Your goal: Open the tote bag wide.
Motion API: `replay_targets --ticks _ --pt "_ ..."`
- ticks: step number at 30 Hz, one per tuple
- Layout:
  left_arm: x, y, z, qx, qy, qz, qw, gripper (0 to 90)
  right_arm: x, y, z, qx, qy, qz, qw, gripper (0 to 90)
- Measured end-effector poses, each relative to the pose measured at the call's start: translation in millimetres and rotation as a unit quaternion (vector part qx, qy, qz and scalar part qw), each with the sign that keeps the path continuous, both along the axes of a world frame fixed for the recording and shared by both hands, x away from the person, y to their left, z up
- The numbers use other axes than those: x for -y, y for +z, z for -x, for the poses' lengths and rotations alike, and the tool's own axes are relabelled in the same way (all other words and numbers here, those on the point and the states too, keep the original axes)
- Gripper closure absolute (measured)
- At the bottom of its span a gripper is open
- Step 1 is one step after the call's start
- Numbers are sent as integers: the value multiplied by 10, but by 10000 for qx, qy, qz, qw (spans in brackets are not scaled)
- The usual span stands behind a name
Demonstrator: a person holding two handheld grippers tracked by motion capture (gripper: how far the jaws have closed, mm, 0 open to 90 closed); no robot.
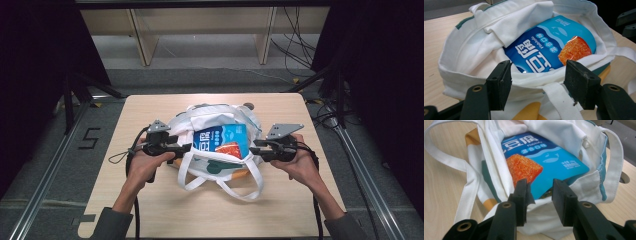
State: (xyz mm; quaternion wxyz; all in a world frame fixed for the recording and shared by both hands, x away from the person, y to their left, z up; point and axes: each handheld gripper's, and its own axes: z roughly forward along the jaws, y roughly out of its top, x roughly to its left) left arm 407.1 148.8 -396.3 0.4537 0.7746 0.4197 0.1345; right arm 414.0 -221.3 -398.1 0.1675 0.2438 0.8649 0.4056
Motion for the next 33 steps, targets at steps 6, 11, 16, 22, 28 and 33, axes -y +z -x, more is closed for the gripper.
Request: replay_targets --ticks 6,11,16,22,28,33 --pt "8 -17 72 48 -8 75 10000 356 23 10 23 20 4 1 10000 636" --pt "7 -28 122 67 -36 203 9998 342 20 5 46 -16 35 -21 10000 608" --pt "-6 -46 188 72 -140 207 9997 334 39 6 75 -7 3 -72 10000 565" --pt "19 -68 263 119 -172 212 9996 321 61 -24 105 -4 -22 -127 9999 524" --pt "1 -67 356 161 -205 165 9995 310 98 -26 164 -2 -40 -157 9999 501" --pt "-16 -60 412 191 -211 204 9994 302 114 -37 230 -67 -112 -185 9997 481"
